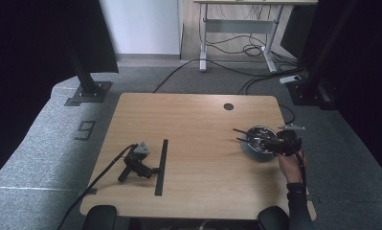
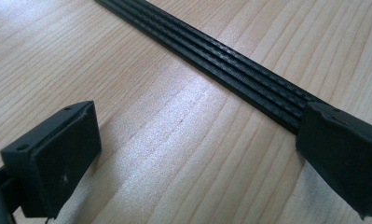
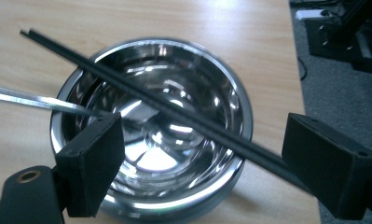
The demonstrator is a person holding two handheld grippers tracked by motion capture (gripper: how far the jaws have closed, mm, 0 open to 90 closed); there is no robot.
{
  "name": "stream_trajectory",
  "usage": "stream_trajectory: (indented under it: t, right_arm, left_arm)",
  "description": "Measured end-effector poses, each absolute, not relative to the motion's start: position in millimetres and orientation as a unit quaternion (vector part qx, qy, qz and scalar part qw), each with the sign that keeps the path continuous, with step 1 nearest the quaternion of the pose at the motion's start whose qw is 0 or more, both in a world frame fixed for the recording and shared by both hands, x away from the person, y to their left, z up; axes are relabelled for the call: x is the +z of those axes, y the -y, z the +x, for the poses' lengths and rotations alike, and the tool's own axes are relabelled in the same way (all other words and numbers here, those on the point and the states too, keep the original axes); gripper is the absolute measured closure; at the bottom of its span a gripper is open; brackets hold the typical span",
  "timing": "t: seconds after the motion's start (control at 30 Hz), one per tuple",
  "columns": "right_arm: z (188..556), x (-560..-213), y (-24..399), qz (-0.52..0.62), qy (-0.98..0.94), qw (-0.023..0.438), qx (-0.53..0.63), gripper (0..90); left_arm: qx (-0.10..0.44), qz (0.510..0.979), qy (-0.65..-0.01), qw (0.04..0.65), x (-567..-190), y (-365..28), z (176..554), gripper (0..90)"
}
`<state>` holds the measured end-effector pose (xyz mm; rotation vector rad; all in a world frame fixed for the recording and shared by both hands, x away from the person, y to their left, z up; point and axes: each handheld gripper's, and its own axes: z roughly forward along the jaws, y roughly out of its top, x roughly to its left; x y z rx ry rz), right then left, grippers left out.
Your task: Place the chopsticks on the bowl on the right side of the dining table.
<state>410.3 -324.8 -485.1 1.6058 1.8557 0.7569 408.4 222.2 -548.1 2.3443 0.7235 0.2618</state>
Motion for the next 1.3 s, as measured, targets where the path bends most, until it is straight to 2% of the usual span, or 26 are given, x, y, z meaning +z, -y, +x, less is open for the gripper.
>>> stream_trajectory:
  t: [0.57, 1.3]
  right_arm:
    - [410.0, -512.0, 329.9, 0.608, -0.697, 0.278, 0.260, 12.7]
    - [423.1, -521.8, 349.0, 0.612, -0.688, 0.281, 0.270, 12.3]
  left_arm:
    - [0.100, 0.897, -0.277, 0.331, -548.1, -222.1, 408.4, 0.0]
    - [0.100, 0.897, -0.277, 0.331, -548.1, -222.1, 408.4, 0.0]
